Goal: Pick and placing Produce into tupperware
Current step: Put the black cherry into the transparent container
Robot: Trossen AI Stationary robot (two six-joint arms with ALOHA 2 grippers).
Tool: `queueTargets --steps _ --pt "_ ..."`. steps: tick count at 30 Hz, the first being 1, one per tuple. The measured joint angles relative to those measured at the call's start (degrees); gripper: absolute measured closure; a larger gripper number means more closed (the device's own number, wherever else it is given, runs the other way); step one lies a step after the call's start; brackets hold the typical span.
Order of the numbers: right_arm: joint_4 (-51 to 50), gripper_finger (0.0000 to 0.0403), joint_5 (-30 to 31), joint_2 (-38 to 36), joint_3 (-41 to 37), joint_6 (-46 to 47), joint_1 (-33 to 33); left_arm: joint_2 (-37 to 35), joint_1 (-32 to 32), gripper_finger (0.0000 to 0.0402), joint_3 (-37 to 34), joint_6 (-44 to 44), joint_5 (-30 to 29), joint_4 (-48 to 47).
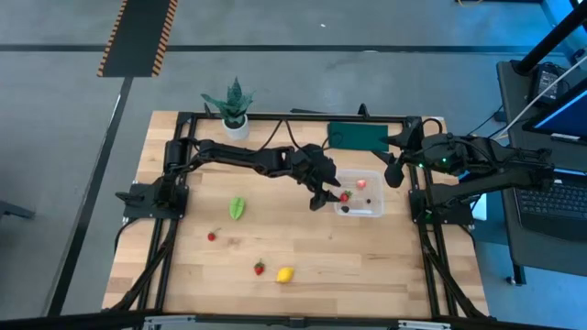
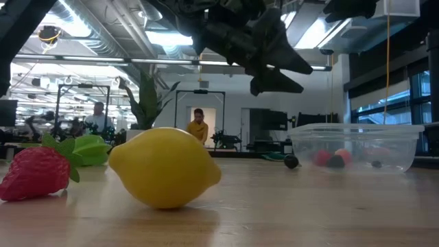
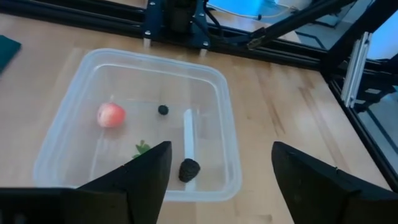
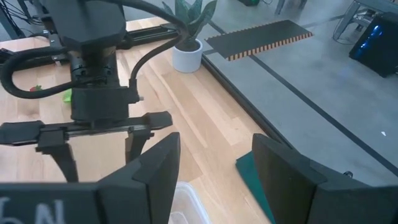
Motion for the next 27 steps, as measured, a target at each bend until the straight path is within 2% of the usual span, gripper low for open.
queueTargets --steps 4,7,11,14,17,22,27 --pt "0.1 0.0199 0.0 0.0 0.0 0.0 0.0 0.0 0.1 0.0133 0.0 0.1 0.0 -0.4" --pt "0.1 0.0199 0.0 0.0 0.0 0.2 0.0 -0.5 0.4 0.0132 0.0 1.9 -1.0 -5.1" --pt "0.4 0.0199 0.0 0.0 0.0 0.1 0.0 -1.9 0.9 0.0135 0.0 9.0 -8.8 -16.9" --pt "1.3 0.0199 0.6 0.0 0.0 0.1 0.0 -2.0 0.8 0.0133 0.0 11.0 -13.4 -22.0" --pt "1.7 0.0199 1.5 0.0 0.0 0.1 0.0 -1.5 0.8 0.0134 -0.8 11.2 -13.2 -19.4" --pt "1.7 0.0199 1.6 0.0 0.0 0.1 0.0 -1.2 0.8 0.0138 -6.1 11.4 -12.6 -12.5" --pt "2.1 0.0199 2.9 0.0 0.0 0.0 0.0 -1.2 0.8 0.0138 -10.3 17.2 -12.9 -7.6"
